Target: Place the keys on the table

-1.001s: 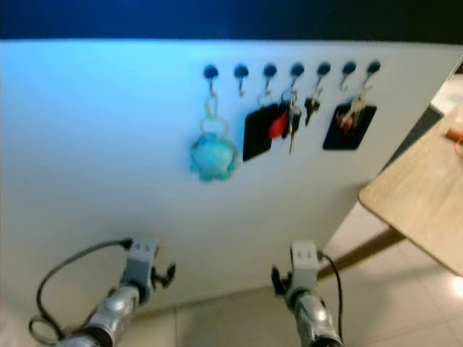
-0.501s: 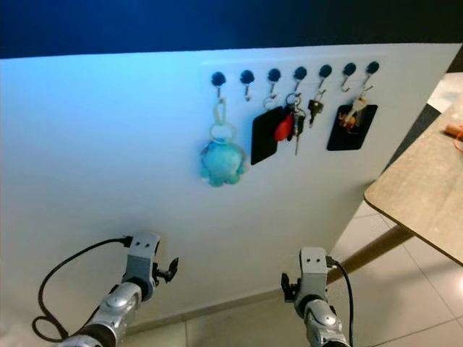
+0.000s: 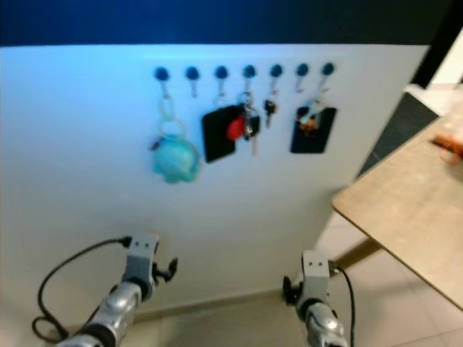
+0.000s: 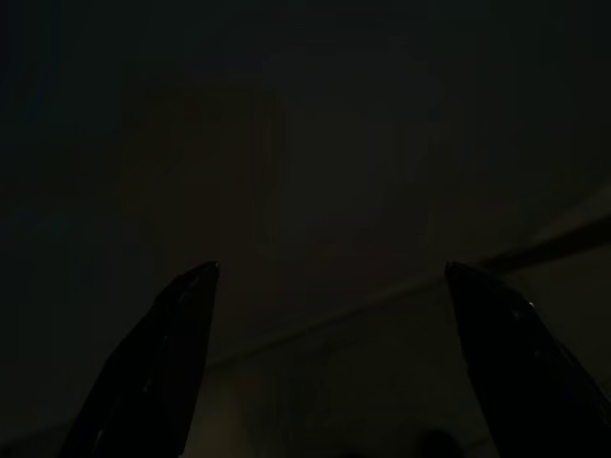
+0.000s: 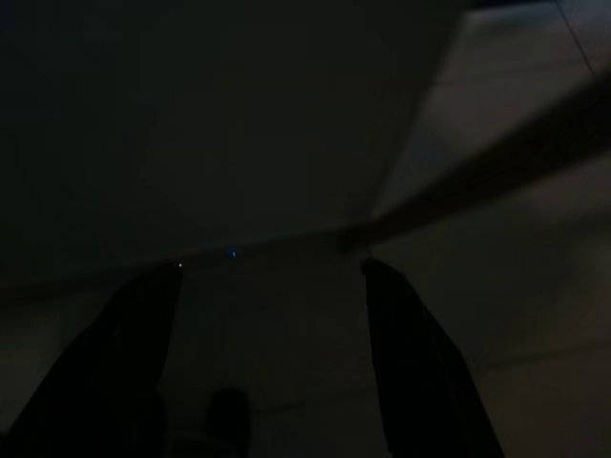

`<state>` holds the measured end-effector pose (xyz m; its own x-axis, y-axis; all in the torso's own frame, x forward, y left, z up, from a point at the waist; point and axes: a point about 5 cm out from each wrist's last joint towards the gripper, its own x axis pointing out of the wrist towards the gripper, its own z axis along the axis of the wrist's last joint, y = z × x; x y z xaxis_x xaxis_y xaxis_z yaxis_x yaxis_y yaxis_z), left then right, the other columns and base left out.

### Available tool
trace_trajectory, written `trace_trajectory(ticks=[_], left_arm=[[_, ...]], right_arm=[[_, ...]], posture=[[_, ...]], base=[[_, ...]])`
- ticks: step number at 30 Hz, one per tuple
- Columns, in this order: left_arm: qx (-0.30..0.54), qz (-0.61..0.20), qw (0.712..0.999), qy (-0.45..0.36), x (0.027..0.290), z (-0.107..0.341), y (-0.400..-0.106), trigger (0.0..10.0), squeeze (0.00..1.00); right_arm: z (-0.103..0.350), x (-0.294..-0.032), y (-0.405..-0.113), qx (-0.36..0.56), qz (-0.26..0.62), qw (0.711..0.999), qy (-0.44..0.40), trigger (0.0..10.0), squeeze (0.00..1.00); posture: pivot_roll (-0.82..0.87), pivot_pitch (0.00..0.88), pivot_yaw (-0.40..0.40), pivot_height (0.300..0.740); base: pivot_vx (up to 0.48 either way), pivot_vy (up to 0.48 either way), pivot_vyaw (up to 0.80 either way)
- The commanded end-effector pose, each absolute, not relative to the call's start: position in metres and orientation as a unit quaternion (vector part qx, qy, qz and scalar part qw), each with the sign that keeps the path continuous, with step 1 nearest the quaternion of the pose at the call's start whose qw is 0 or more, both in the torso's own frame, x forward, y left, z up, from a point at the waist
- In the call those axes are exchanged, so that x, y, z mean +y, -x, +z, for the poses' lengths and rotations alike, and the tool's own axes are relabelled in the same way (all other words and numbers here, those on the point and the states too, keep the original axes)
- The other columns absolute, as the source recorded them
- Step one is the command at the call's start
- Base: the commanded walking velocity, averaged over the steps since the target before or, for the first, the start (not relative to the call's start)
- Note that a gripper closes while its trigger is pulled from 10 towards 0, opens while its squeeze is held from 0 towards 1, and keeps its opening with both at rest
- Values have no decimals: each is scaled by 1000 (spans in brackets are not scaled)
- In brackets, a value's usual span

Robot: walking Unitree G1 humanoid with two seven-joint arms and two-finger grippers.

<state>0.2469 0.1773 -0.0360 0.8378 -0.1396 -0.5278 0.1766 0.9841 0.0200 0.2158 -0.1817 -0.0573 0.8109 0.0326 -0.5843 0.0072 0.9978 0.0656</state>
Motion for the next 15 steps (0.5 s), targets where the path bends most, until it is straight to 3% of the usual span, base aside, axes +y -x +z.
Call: trace_trajectory(ticks=[1, 11, 15], left_arm=[[279, -76, 957, -33, 178, -38, -245, 10000, 0], [279, -68, 957, -40, 180, -38, -245, 10000, 0], [280, -94, 951, -92, 178, -39, -244, 10000, 0]], right_arm=[[-59, -179, -214, 314, 10, 949, -41, 10000, 0], [-58, -177, -216, 311, 12, 949, -46, 10000, 0], [-58, -177, -216, 311, 13, 949, -47, 10000, 0]], posture=[[61, 24, -38, 740], [62, 26, -41, 740], [62, 26, -39, 740]], base=[[0, 0, 0], [0, 0, 0], [0, -120, 0]])
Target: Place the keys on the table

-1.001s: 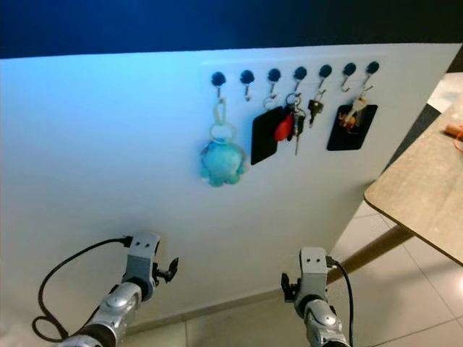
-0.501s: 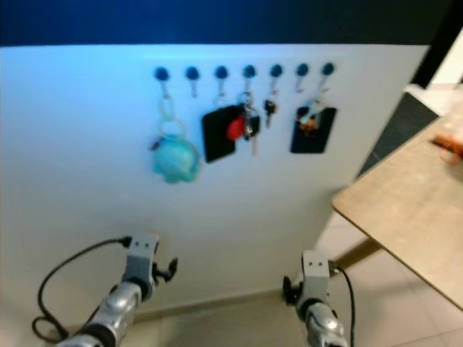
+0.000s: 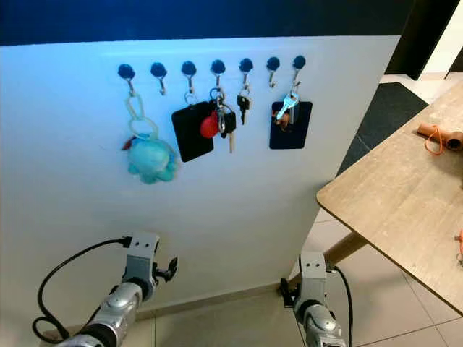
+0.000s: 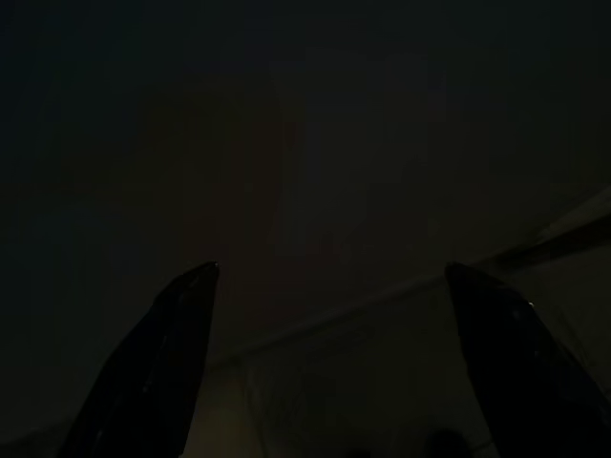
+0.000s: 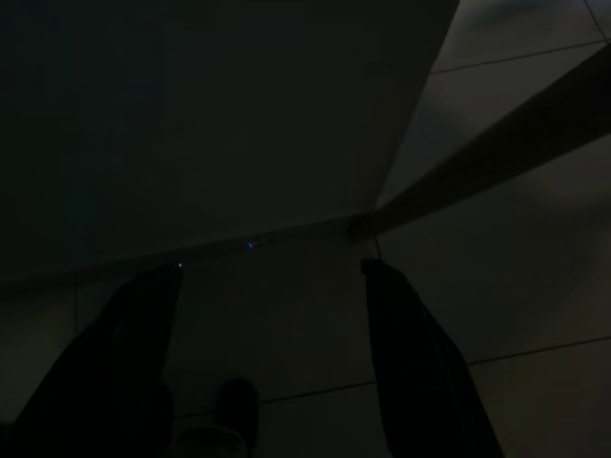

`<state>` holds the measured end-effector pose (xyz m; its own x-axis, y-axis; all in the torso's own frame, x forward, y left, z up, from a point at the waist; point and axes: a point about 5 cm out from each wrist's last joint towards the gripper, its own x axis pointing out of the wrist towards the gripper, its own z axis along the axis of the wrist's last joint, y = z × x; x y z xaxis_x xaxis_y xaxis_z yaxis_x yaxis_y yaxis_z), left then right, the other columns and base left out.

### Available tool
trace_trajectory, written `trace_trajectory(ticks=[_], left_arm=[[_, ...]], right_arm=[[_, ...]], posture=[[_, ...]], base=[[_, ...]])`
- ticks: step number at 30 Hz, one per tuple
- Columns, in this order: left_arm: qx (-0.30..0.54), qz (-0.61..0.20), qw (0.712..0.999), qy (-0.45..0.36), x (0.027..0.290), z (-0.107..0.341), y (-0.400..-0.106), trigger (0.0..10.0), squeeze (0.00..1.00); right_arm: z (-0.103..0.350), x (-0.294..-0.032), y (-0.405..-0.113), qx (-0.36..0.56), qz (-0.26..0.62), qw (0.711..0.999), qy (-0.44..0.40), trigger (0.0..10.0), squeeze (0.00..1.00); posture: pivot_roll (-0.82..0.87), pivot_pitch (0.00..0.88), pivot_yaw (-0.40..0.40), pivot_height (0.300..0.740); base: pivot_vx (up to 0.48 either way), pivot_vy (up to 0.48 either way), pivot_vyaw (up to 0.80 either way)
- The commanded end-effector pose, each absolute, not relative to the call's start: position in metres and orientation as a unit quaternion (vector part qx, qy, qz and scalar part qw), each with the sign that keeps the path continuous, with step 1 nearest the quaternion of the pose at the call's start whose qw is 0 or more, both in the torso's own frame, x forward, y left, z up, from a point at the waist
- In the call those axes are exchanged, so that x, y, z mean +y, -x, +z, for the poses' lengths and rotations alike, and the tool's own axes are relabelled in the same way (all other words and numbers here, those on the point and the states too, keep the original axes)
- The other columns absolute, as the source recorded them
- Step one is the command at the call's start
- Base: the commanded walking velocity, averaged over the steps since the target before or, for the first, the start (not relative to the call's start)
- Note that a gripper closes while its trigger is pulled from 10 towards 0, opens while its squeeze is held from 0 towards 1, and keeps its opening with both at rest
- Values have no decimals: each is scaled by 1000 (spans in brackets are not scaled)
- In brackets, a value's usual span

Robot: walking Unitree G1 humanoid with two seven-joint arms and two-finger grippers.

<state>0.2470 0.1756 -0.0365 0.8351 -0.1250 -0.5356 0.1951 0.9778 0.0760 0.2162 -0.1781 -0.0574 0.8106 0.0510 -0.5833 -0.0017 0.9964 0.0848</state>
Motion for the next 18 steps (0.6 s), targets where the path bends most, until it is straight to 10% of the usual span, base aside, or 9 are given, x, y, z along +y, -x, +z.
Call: trace_trajectory(ticks=[1, 7, 18], left_arm=[[280, -94, 951, -92, 178, -39, -244, 10000, 0], [283, -92, 952, -73, 175, -40, -242, 10000, 0], [285, -74, 954, -60, 179, -39, -244, 10000, 0]], right_arm=[[-58, -177, -216, 311, 13, 949, -47, 10000, 0], [-58, -177, -215, 311, 13, 949, -47, 10000, 0], [-49, -171, -225, 271, 36, 961, -40, 10000, 0]], posture=[[62, 26, -39, 740], [58, 25, -37, 740], [52, 17, -31, 740]], base=[[0, -480, 0], [0, -461, 0], [0, 0, 0]])
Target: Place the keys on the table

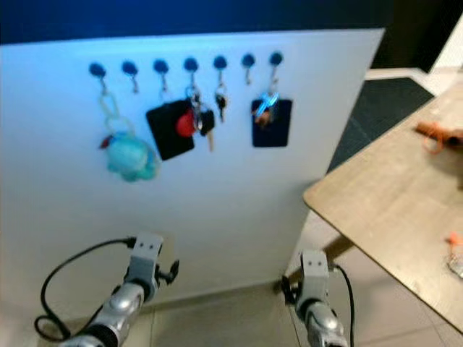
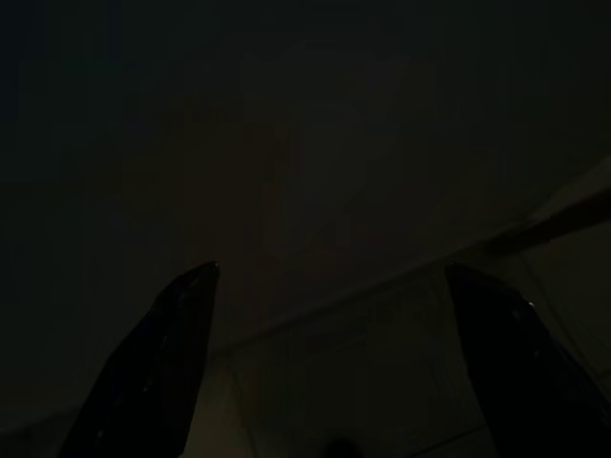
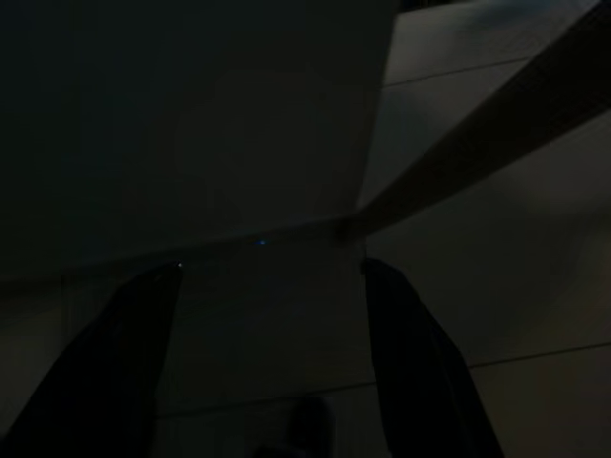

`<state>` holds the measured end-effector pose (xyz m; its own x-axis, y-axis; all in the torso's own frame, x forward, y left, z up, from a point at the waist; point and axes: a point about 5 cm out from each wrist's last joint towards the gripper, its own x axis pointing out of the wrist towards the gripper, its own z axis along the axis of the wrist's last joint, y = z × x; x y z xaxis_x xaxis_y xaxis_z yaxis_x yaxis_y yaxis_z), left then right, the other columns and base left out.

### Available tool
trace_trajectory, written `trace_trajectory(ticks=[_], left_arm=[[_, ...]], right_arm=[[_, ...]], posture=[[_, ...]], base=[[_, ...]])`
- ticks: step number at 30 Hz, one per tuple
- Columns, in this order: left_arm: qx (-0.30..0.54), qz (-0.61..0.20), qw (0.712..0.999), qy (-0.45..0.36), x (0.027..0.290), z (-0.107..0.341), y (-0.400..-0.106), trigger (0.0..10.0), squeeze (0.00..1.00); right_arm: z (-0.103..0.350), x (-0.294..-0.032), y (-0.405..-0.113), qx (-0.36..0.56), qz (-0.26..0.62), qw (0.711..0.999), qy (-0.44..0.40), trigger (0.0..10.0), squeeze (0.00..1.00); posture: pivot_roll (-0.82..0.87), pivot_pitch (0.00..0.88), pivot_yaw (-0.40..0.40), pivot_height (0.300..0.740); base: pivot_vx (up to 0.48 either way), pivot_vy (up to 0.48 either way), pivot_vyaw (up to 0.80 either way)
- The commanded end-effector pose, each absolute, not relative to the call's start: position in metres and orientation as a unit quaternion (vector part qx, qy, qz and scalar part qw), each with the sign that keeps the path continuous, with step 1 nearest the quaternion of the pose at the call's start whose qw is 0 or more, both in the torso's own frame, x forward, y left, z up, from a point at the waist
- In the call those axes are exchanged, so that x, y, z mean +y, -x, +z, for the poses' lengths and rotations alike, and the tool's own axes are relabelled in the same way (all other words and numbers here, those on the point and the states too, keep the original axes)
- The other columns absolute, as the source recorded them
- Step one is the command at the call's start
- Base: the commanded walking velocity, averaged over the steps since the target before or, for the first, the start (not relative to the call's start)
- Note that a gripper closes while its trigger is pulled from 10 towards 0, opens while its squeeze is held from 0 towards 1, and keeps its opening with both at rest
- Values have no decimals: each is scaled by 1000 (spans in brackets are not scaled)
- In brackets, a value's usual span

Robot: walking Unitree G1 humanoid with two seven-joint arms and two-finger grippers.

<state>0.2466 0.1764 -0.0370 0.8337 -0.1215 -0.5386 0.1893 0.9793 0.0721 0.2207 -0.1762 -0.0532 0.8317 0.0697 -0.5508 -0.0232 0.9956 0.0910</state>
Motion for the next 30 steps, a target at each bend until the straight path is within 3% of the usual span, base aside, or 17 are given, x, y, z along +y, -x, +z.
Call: trace_trajectory(ticks=[1, 5, 7, 11, 14, 17, 19, 30], left_arm=[[283, -73, 954, -61, 179, -39, -244, 10000, 0], [266, -79, 958, -69, 181, -35, -247, 10000, 0], [241, -98, 963, -72, 181, -30, -250, 10000, 0], [209, -128, 967, -69, 179, -23, -251, 10000, 0], [112, -194, 974, -37, 174, -2, -254, 10000, 0], [90, -211, 973, -30, 172, 4, -254, 10000, 0], [12, -294, 955, -28, 160, 30, -249, 10000, 0], [-139, -367, 920, -13, 126, 105, -247, 10000, 0]], right_arm=[[-45, -170, -228, 255, 43, 966, -32, 10000, 0], [-25, -162, -243, 169, 85, 982, 4, 10000, 0], [-2, -150, -254, 81, 131, 988, 28, 10000, 0], [25, -137, -261, -11, 172, 984, 45, 10000, 0], [72, -128, -260, -141, 202, 967, 58, 10000, 0], [79, -128, -258, -162, 201, 964, 62, 10000, 0], [97, -137, -255, -208, 168, 961, 67, 10000, 0], [150, -157, -254, -301, 85, 947, 67, 10000, 0]], posture=[[52, 16, -31, 740], [47, 16, -27, 740], [46, 18, -23, 740], [40, 21, -21, 740], [33, 24, -21, 740], [33, 24, -21, 740], [33, 34, -27, 740], [40, 58, -39, 740]], base=[[0, 0, 0], [0, 0, 0], [0, 0, 0], [0, 0, 0], [0, 0, 0], [0, 0, 0], [0, 0, 0], [0, 0, 0]])
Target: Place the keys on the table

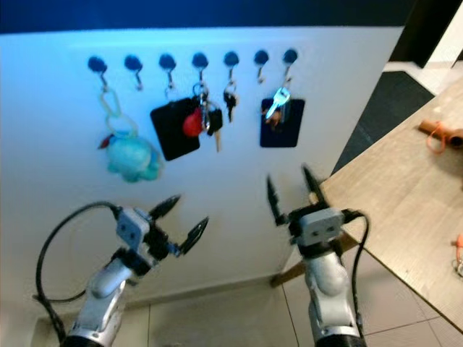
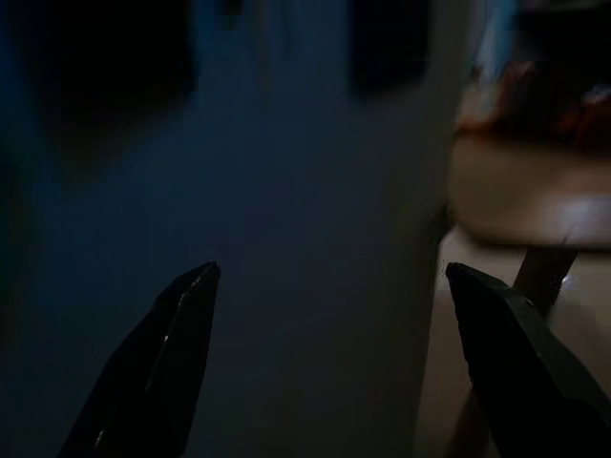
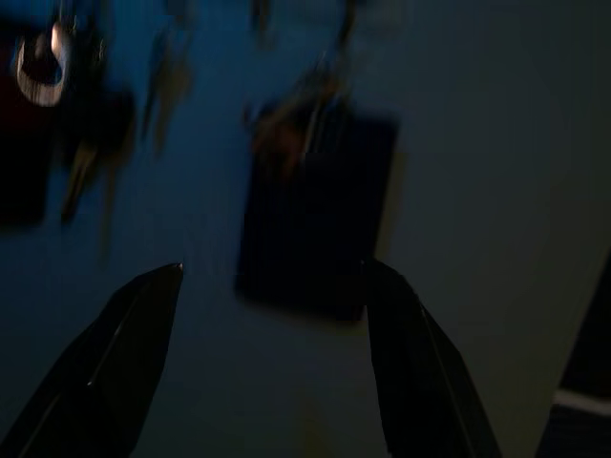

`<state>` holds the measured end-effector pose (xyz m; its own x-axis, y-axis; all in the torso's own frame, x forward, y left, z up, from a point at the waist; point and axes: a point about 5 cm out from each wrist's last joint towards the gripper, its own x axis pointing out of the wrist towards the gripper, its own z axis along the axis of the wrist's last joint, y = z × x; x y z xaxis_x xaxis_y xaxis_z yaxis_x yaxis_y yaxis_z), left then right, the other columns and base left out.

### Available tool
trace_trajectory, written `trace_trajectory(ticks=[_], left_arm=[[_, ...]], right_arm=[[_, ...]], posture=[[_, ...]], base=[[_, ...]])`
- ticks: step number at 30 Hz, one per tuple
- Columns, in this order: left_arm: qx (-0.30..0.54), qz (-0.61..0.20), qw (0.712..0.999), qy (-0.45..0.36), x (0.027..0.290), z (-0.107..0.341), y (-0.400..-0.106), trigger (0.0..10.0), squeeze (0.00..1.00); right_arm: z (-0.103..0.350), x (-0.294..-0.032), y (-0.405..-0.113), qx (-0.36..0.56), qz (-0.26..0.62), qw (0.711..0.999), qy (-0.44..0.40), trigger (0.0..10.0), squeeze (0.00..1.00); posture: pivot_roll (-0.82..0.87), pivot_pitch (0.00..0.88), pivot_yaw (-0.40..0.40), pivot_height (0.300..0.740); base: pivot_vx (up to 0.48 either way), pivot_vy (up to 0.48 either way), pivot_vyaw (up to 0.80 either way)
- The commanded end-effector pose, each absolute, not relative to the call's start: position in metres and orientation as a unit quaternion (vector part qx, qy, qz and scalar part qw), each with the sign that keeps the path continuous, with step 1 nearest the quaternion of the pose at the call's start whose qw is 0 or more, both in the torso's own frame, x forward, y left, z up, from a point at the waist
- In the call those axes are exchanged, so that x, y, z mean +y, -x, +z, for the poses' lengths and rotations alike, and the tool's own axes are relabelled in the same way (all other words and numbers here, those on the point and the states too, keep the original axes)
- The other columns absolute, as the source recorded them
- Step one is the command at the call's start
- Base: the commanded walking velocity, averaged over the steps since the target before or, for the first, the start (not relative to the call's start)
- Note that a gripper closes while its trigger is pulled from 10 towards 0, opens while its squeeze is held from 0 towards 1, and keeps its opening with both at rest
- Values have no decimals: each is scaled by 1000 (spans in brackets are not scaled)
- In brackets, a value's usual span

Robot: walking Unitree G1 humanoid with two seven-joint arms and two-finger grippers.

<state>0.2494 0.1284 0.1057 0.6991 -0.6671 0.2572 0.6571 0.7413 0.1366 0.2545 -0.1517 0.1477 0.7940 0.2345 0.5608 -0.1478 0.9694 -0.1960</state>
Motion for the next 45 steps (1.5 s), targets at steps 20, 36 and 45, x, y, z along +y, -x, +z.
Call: trace_trajectory(ticks=[20, 36, 45], left_arm=[[-172, -365, 914, 37, 98, 139, -248, 10000, 0], [-180, -368, 912, 34, 94, 152, -248, 10000, 0], [-181, -382, 906, 27, 92, 155, -246, 10000, 0]], right_arm=[[205, -164, -294, -316, 102, 942, 41, 10000, 1000], [214, -191, -316, -283, 110, 953, 15, 10000, 0], [205, -195, -321, -238, 167, 957, -10, 10000, 0]], posture=[[32, 73, -44, 740], [43, 76, -35, 740], [47, 74, -31, 740]], base=[[0, 0, 0], [0, 0, 0], [0, 0, 0]])
